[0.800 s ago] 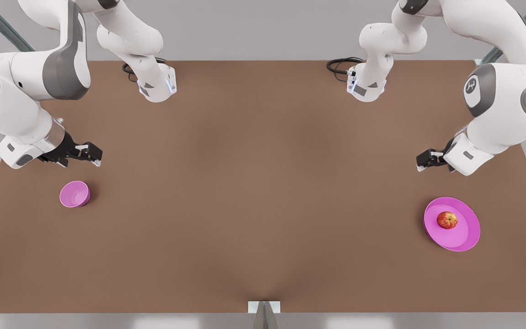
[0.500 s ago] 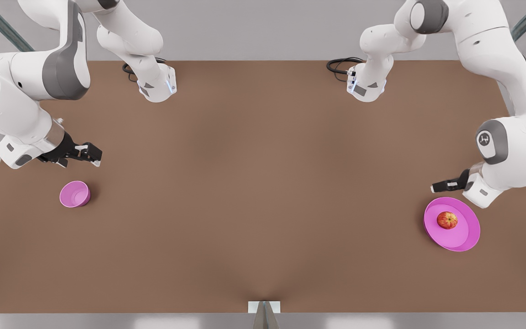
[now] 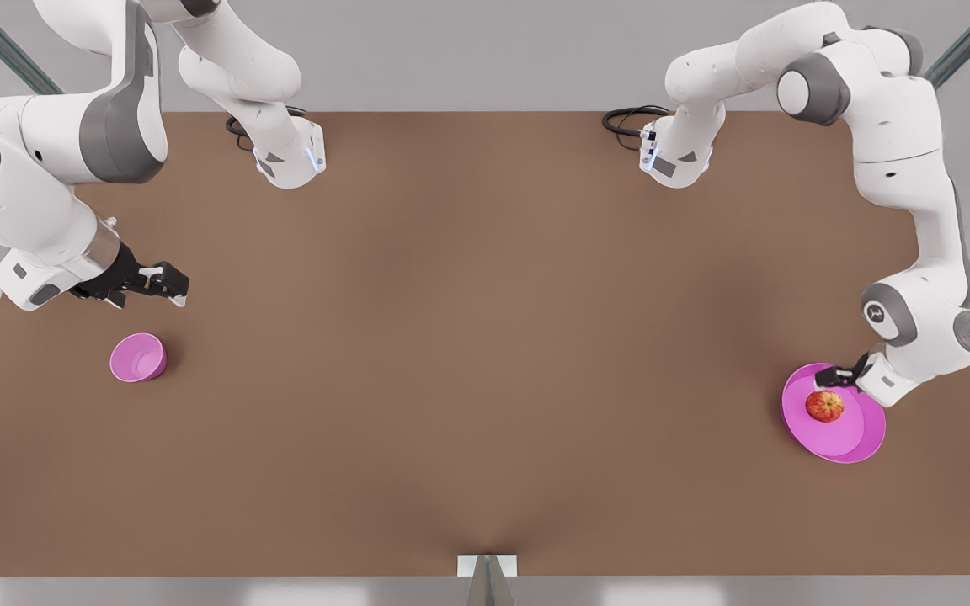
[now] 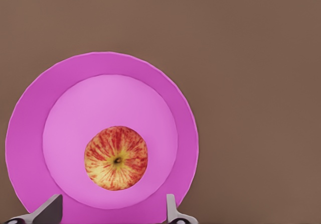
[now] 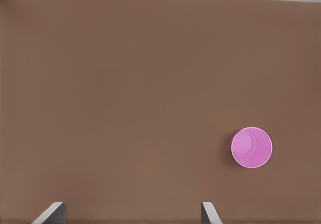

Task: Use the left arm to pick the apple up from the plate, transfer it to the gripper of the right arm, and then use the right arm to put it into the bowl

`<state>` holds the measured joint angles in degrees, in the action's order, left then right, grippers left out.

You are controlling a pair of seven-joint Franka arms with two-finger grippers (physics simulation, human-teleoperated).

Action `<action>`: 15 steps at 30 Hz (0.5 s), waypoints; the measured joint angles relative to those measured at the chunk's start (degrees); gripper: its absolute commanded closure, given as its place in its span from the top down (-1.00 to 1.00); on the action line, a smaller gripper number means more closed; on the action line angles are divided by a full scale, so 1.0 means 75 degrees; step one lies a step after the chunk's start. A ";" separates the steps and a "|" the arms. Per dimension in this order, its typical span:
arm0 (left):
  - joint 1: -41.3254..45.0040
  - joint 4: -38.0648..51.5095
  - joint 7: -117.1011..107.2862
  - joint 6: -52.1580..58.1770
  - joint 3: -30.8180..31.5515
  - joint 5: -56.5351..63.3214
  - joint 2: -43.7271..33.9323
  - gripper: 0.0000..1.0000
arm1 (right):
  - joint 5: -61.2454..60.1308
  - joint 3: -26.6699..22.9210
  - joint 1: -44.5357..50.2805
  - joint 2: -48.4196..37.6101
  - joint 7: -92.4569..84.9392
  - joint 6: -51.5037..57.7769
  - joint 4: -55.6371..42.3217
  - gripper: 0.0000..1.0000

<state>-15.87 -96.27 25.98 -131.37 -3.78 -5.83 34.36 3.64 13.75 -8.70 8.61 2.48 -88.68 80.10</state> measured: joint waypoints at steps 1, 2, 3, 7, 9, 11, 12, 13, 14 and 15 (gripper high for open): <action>-0.0003 0.0006 0.0145 -0.0151 0.0000 -0.0005 0.0106 1.00 | 0.0000 0.0001 0.0001 0.0001 -0.0007 0.0000 0.0000 1.00; -0.0004 0.0008 0.0282 -0.0284 0.0000 -0.0009 0.0193 1.00 | 0.0000 0.0001 0.0002 0.0004 -0.0014 0.0000 0.0000 1.00; -0.0005 0.0010 0.0411 -0.0405 0.0000 -0.0014 0.0269 1.00 | 0.0000 0.0001 0.0001 0.0006 -0.0020 0.0000 0.0000 1.00; 0.0013 0.0031 0.0864 -0.0903 0.0000 -0.0024 0.0582 1.00 | 0.0000 -0.0008 -0.0011 0.0008 -0.0044 0.0002 0.0000 1.00; 0.0028 0.0073 0.1055 -0.1110 0.0000 -0.0026 0.0679 1.00 | 0.0000 -0.0010 -0.0016 0.0008 -0.0059 0.0004 0.0007 1.00; 0.0032 0.0114 0.1225 -0.1267 0.0000 -0.0027 0.0778 1.00 | 0.0000 -0.0011 -0.0017 0.0008 -0.0073 0.0006 0.0004 1.00; 0.0026 0.0122 0.1303 -0.1344 0.0003 -0.0028 0.0836 1.00 | 0.0000 -0.0010 -0.0024 0.0008 -0.0079 0.0006 0.0008 1.00; 0.0022 0.0121 0.1377 -0.1411 0.0003 -0.0028 0.0908 1.00 | 0.0000 -0.0011 -0.0032 0.0008 -0.0085 0.0007 0.0007 1.00; 0.0020 0.0119 0.1448 -0.1471 0.0006 -0.0028 0.0988 1.00 | 0.0000 -0.0011 -0.0039 0.0008 -0.0090 0.0007 0.0008 1.00; 0.0020 0.0118 0.1514 -0.1528 0.0007 -0.0028 0.1059 1.00 | 0.0000 -0.0011 -0.0044 0.0008 -0.0096 0.0008 0.0008 1.00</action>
<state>-15.72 -95.38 37.33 -142.83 -3.72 -6.04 42.31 3.64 13.67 -9.03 8.68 1.76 -88.63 80.16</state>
